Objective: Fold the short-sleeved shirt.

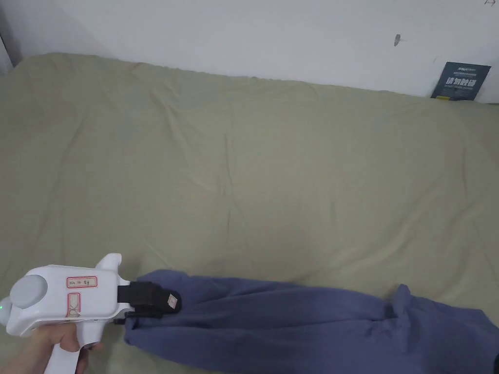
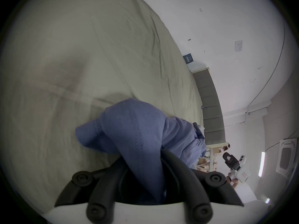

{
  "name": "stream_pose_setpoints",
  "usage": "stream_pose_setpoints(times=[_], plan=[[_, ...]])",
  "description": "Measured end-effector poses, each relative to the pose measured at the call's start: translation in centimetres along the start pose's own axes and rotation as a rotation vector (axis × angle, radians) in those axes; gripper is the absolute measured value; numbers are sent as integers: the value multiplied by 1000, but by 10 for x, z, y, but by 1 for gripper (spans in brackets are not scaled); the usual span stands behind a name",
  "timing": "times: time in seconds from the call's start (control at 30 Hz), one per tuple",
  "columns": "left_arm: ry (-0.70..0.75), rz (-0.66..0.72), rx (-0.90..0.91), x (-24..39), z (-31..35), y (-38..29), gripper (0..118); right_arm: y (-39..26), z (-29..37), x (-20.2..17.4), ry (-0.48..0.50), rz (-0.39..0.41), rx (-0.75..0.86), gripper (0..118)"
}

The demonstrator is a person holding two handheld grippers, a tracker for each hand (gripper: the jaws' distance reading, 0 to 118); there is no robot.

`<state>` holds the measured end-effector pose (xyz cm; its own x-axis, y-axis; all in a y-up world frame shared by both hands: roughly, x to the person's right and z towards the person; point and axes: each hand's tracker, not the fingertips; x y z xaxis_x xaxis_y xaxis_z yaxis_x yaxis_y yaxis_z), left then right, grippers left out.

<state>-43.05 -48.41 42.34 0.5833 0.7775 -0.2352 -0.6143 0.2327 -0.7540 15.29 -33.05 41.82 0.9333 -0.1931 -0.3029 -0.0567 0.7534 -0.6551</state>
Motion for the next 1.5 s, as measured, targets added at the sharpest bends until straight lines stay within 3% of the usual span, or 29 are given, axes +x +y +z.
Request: stream_pose_setpoints(times=[0.2,0.5,0.63,0.73,0.97,1.3,1.37,1.4,1.47,1.5], plan=[[22,30,71,10,33,2,8,3,8,4,-1,-8,31,0],[186,13,228,14,132,10,7,5,10,12,-47,34,74,0],[280,-20,230,34,143,6,7,5,8,14,-75,58,86,0],[368,-103,216,66,131,-3,7,4,6,11,-106,93,91,0],[517,-262,167,141,74,-23,7,-2,6,7,-73,108,78,0],[773,-529,18,197,-71,-49,7,-19,1,19,-29,82,37,0],[763,-555,-12,201,-100,-56,8,-21,0,21,-23,70,26,0],[759,-565,-13,201,-114,-58,13,-22,0,23,-20,58,18,0],[754,-576,-15,196,-134,-59,100,-23,0,26,-2,33,5,0],[731,-551,-49,192,-143,-59,118,-23,1,27,2,26,2,0]])
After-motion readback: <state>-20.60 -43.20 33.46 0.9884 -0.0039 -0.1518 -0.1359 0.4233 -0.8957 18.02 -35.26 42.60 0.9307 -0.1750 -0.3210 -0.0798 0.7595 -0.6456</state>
